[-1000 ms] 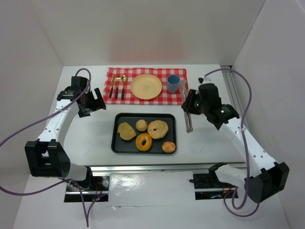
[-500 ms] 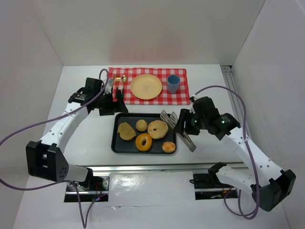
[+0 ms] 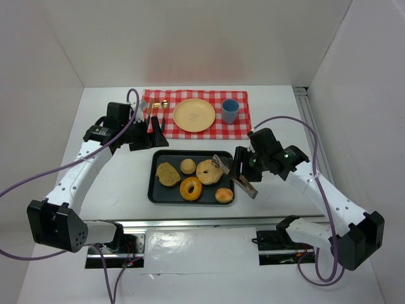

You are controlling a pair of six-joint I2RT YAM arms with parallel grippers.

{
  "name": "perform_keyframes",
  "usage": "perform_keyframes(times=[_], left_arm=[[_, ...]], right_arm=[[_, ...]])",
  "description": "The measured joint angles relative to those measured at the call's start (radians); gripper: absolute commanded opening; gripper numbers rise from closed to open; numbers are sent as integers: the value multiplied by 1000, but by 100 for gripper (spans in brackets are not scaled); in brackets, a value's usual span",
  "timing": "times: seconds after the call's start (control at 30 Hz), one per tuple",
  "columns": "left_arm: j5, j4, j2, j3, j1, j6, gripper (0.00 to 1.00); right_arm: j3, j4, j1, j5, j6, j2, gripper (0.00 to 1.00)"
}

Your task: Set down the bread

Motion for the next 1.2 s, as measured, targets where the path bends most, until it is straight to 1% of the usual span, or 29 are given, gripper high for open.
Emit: perform_keyframes(times=[0.27, 0.3, 0.6, 0.63, 0.7, 0.73, 0.87, 1.0, 1.2], left_arm=[[-10, -4, 1, 0, 0, 0, 100], [-11, -4, 2, 0, 0, 0, 100], [-51, -13, 18, 0, 0, 22, 100], [-54, -15, 20, 0, 0, 23, 100], [-60, -21, 27, 0, 0, 24, 100], [-61, -24, 32, 0, 0, 25, 100], [-83, -28, 39, 0, 0, 26, 100], [-120, -45, 39, 5, 0, 32, 100], [-182, -64, 39, 40, 2, 48, 100]], right_arm=[[3, -29, 2, 10, 2, 73, 66], [4, -29, 3, 10, 2, 84, 67], [5, -8, 18, -20, -11, 143, 67], [4, 0, 18, -29, -13, 149, 66], [4, 18, 19, -41, -18, 166, 60], [4, 24, 19, -45, -22, 175, 47], [20, 15, 19, -34, -39, 198, 30], [111, -5, 18, 2, -58, 211, 30], [340, -31, 13, 47, -92, 265, 30]])
